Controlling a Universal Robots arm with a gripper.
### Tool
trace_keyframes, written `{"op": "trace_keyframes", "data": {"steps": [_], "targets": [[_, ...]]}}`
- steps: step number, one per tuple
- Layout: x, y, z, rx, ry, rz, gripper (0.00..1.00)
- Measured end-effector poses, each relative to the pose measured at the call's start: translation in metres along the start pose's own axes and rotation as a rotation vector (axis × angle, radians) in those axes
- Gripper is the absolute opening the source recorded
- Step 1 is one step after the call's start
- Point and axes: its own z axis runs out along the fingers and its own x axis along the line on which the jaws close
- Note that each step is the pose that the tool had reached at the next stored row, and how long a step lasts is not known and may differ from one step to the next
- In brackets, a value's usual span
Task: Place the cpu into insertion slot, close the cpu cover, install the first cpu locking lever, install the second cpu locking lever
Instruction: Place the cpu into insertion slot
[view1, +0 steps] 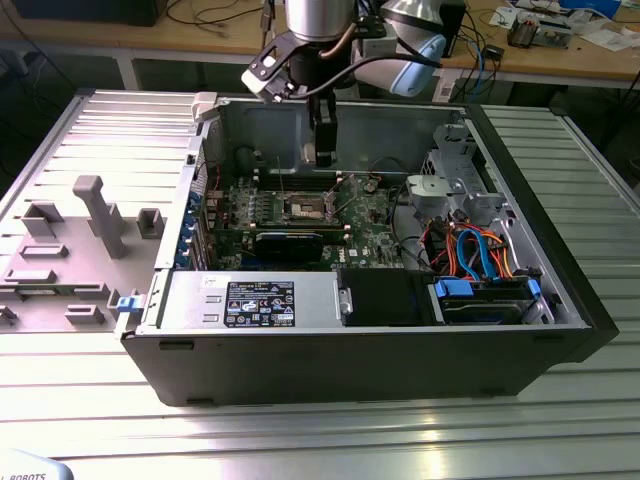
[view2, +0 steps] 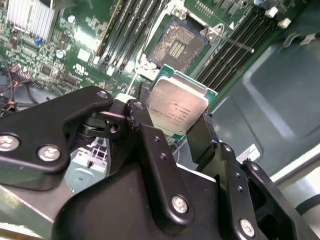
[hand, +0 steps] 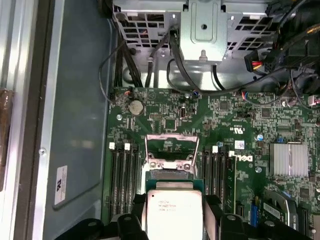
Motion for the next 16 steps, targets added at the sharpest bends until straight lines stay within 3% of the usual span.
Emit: {"op": "trace_keyframes", "data": {"steps": [3, 16], "targets": [[0.0002, -0.0037, 0.0026, 0.0000, -0.0001, 0.002, 0.54], [0.0002, -0.0039, 0.0031, 0.0000, -0.0002, 0.002, 0.54]]}}
